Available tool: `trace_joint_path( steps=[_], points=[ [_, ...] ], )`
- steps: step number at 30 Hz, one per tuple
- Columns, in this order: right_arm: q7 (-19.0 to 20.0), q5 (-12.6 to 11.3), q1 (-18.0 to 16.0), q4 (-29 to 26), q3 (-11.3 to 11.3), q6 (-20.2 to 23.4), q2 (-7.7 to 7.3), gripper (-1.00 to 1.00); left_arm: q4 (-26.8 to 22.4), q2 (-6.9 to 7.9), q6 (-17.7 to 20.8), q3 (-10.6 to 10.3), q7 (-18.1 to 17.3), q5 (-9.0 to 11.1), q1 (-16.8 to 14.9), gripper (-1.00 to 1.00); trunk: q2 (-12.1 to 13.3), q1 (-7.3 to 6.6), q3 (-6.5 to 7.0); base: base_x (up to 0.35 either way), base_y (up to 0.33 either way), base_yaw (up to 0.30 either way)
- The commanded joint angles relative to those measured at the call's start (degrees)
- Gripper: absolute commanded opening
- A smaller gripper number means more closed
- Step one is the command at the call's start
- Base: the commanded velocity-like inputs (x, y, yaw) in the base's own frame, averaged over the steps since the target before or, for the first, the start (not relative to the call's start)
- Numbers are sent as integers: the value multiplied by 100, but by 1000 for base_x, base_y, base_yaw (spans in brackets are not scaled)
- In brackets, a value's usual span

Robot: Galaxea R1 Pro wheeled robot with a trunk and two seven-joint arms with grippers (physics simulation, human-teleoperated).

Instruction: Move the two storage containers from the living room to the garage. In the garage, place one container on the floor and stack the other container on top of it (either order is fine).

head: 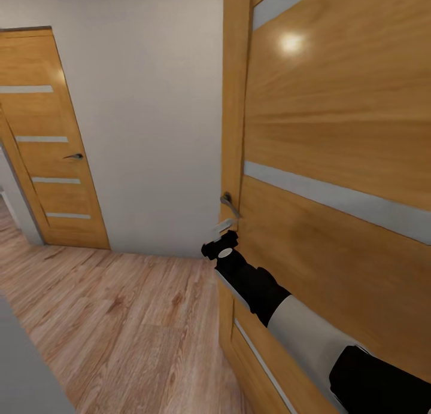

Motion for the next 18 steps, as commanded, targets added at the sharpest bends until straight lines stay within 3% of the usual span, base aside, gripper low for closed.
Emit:
trace_joint_path(
  steps=[1,18],
  points=[
    [-54,-56,-8,-2,20,17,0,100,-1,-1,-15,4,1,6,-1,100,-4,0,-6,24,144,1],
    [-54,-65,-8,4,12,-24,0,100,-1,4,-17,4,1,1,-1,100,-4,0,-6,3,16,0]
  ],
)
